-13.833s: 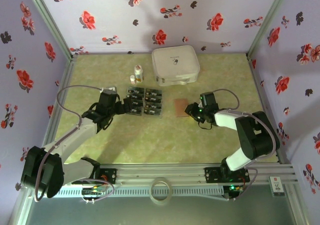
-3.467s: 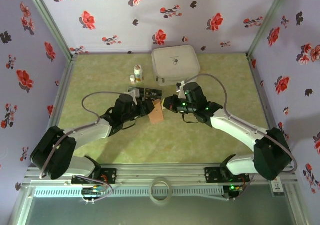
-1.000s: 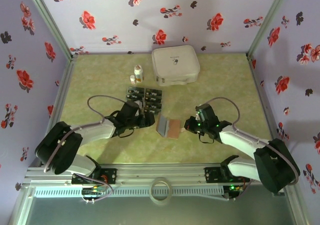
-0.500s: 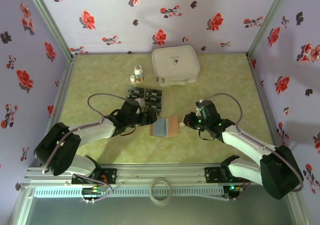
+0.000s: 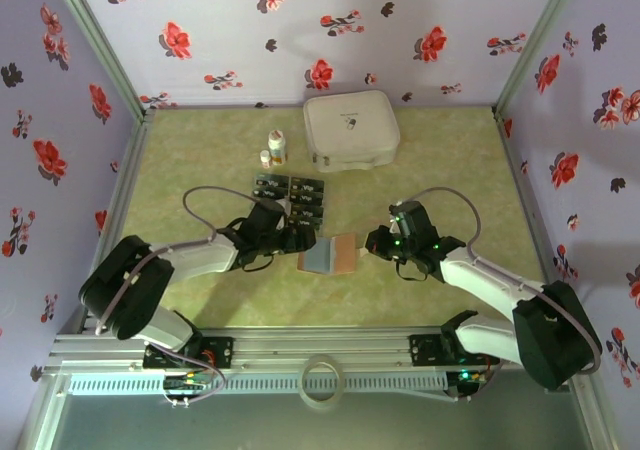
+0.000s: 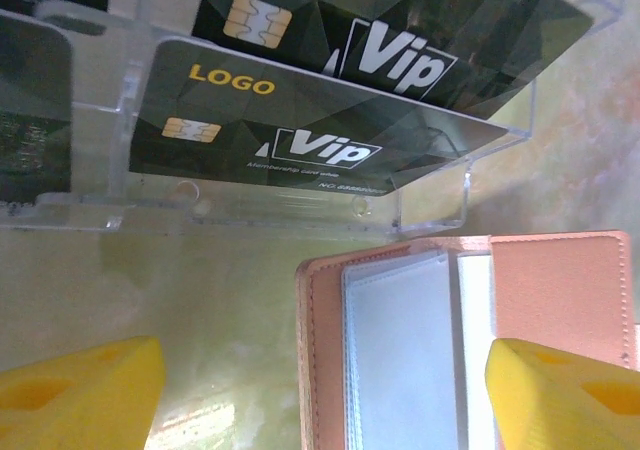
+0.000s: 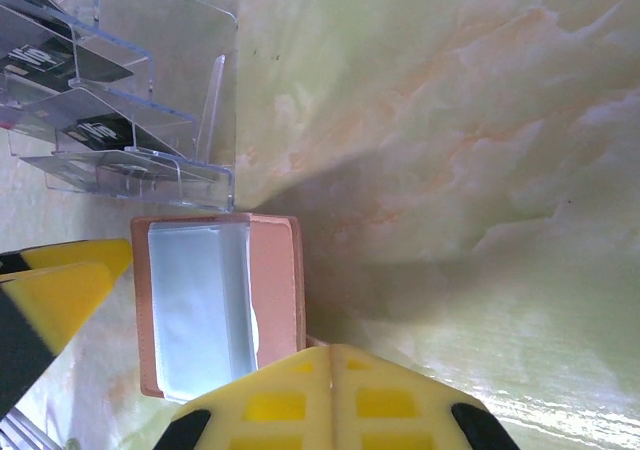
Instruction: Put the credit cards into the card holder
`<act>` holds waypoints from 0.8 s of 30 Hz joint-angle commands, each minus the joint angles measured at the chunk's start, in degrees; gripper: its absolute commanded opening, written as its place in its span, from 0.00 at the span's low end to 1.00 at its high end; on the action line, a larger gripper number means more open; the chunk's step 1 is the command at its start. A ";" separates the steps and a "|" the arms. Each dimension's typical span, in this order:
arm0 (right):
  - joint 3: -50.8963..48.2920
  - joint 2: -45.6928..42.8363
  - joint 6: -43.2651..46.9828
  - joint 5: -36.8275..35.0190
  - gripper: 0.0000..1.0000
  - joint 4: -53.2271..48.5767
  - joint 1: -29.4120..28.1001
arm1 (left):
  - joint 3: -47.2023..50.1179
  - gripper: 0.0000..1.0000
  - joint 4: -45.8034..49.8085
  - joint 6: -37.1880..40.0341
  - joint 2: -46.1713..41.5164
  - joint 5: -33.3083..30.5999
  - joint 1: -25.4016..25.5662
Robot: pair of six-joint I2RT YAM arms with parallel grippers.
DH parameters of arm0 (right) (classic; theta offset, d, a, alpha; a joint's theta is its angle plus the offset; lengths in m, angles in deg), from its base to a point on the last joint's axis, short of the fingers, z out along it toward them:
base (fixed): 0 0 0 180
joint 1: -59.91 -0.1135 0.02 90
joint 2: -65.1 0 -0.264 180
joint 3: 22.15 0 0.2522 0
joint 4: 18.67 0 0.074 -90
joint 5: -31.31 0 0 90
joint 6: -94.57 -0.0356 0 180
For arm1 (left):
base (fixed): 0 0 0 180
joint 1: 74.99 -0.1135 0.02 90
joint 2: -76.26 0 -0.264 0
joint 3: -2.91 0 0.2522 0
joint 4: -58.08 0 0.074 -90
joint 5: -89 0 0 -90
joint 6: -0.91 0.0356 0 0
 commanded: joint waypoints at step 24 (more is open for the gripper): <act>2.53 0.53 3.85 -0.78 0.35 -1.79 0.27 | 2.23 0.09 -8.65 -1.72 1.46 3.75 1.02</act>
